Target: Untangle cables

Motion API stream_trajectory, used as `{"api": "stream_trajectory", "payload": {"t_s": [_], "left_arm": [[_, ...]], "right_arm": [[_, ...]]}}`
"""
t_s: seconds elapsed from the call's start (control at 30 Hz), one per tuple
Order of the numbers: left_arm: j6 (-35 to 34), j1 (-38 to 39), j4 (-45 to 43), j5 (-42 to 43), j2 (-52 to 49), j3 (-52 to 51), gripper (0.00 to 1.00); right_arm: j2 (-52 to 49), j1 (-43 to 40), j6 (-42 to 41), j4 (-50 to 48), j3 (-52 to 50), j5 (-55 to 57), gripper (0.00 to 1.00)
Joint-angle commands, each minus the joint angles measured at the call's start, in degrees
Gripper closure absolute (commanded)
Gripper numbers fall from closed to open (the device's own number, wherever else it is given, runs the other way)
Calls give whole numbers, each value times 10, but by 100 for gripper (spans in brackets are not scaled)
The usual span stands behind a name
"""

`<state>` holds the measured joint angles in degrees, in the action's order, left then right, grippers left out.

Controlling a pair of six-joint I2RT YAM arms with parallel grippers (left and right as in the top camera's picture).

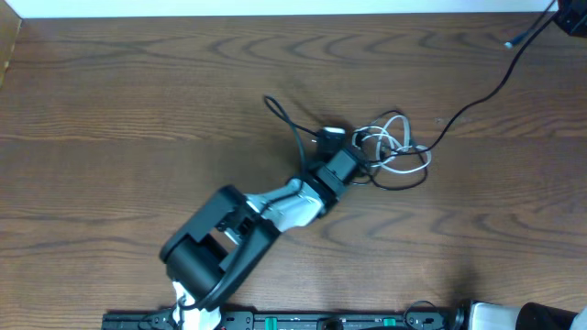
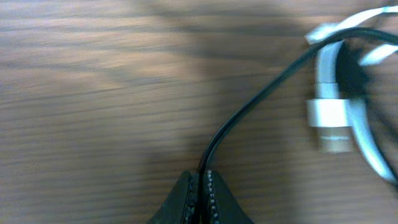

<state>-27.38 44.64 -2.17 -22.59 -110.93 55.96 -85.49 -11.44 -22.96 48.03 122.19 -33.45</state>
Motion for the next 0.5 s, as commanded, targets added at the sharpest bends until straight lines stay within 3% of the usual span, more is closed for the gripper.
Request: {"api": "stream_trajectory", "payload": {"t_s": [0.0, 0.2, 0.33, 0.47], "left_arm": [[8, -47, 44, -22, 20, -9, 92], [8, -89, 80, 13, 36, -9, 92], [8, -101, 100, 16, 36, -9, 92], [7, -109, 109, 16, 36, -9, 92]], "right_arm": [[2, -3, 5, -10, 4, -84, 99], [12, -15, -62, -71, 4, -229, 99], [12, -49, -205, -232, 4, -369, 99], [12, -109, -350, -392, 4, -395, 99]]}}
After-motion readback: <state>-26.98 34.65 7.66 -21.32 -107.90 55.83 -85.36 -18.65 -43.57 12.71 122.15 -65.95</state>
